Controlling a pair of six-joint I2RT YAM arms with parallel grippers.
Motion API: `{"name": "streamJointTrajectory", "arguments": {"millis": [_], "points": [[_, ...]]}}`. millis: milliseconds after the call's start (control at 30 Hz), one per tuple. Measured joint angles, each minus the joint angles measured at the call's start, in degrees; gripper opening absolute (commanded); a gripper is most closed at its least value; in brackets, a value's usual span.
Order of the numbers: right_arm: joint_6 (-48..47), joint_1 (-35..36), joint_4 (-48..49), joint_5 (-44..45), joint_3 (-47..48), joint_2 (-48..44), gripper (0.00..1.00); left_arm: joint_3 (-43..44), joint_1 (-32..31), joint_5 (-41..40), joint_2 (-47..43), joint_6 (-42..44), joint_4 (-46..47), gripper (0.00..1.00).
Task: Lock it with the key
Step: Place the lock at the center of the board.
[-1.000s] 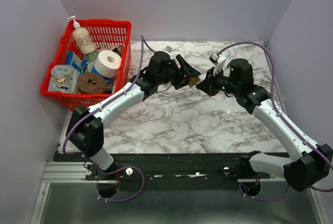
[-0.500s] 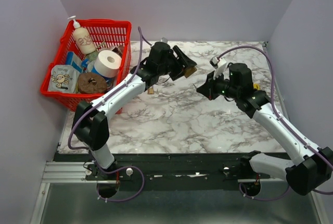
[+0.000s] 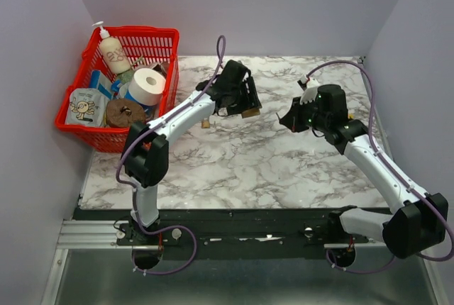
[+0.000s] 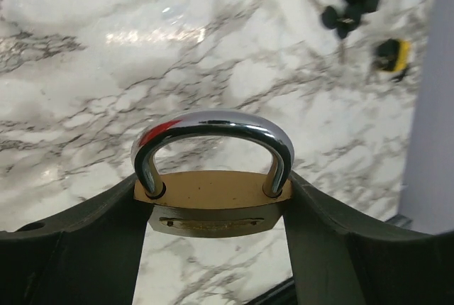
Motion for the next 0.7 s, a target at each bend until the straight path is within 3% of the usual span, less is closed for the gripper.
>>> {"name": "streamJointTrajectory", "arguments": {"millis": [233, 700], "points": [[0.0, -1.5, 0.1, 0.3, 0.2, 3.7, 0.01, 3.8, 0.0, -0.9, 11.3, 4.9, -5.7, 0.00], [1.9, -3.4, 3.9, 0.5, 0.4, 12.6, 0.01, 11.9, -0.3, -1.2, 21.1, 6.5, -6.8, 0.02]]}}
